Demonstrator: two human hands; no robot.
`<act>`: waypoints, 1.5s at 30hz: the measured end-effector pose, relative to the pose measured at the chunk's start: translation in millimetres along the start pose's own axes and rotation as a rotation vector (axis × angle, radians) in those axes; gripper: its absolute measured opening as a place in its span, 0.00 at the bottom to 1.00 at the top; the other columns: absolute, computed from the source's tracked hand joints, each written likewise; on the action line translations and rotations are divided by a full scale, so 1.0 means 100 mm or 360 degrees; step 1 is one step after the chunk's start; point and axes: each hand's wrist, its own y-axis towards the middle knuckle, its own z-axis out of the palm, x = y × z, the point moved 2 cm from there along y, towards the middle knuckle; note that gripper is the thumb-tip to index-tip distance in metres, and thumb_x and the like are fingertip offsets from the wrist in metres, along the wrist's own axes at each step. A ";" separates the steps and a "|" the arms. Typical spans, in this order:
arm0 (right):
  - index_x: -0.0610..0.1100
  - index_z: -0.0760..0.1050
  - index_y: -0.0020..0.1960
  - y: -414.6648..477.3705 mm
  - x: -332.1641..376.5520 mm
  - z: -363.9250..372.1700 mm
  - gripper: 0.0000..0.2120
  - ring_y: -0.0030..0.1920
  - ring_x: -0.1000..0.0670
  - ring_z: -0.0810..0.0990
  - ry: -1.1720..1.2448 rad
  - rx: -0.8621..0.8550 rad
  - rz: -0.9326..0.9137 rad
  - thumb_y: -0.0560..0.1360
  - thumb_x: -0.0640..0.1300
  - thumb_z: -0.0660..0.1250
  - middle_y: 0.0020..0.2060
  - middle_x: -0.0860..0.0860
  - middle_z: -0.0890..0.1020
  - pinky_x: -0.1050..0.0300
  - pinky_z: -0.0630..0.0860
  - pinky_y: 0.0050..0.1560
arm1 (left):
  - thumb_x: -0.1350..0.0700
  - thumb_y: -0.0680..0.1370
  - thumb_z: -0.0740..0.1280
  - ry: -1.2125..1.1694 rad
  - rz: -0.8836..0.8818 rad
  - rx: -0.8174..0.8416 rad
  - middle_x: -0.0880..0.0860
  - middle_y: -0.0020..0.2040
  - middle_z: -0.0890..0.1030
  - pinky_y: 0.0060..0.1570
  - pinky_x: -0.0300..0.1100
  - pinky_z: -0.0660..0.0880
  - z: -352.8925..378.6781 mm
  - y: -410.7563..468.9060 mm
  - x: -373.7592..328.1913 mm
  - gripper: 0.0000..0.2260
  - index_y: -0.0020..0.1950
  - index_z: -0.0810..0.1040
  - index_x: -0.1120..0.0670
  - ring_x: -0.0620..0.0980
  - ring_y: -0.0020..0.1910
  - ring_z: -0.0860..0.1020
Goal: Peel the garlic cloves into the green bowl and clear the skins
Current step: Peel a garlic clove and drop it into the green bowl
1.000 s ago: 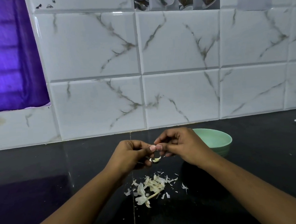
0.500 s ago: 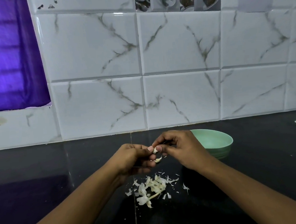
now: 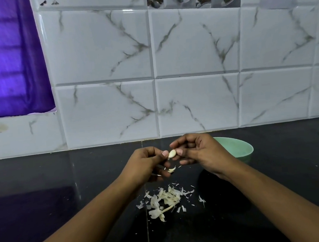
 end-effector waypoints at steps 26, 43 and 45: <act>0.47 0.77 0.44 -0.02 0.09 0.03 0.14 0.37 0.59 0.79 -0.0540 -0.0108 -0.0460 0.68 0.30 0.73 0.36 0.52 0.81 0.68 0.74 0.43 | 0.66 0.73 0.69 -0.0305 0.0007 0.0005 0.57 0.37 0.83 0.35 0.35 0.78 0.02 -0.01 0.02 0.06 0.48 0.83 0.59 0.45 0.33 0.82; 0.46 0.74 0.53 -0.01 0.07 0.05 0.15 0.37 0.55 0.79 0.0002 -0.0023 -0.0157 0.71 0.30 0.69 0.37 0.50 0.79 0.59 0.80 0.36 | 0.62 0.69 0.75 0.0125 0.0490 -0.0177 0.56 0.39 0.85 0.43 0.39 0.80 -0.01 -0.02 -0.03 0.06 0.45 0.84 0.57 0.50 0.40 0.84; 0.46 0.74 0.52 0.00 0.06 0.02 0.15 0.38 0.53 0.81 0.0070 -0.0030 -0.0086 0.72 0.31 0.69 0.36 0.49 0.81 0.59 0.80 0.36 | 0.61 0.69 0.75 0.0228 0.0553 -0.0207 0.53 0.39 0.86 0.42 0.36 0.79 -0.02 -0.03 -0.04 0.06 0.44 0.84 0.56 0.48 0.40 0.84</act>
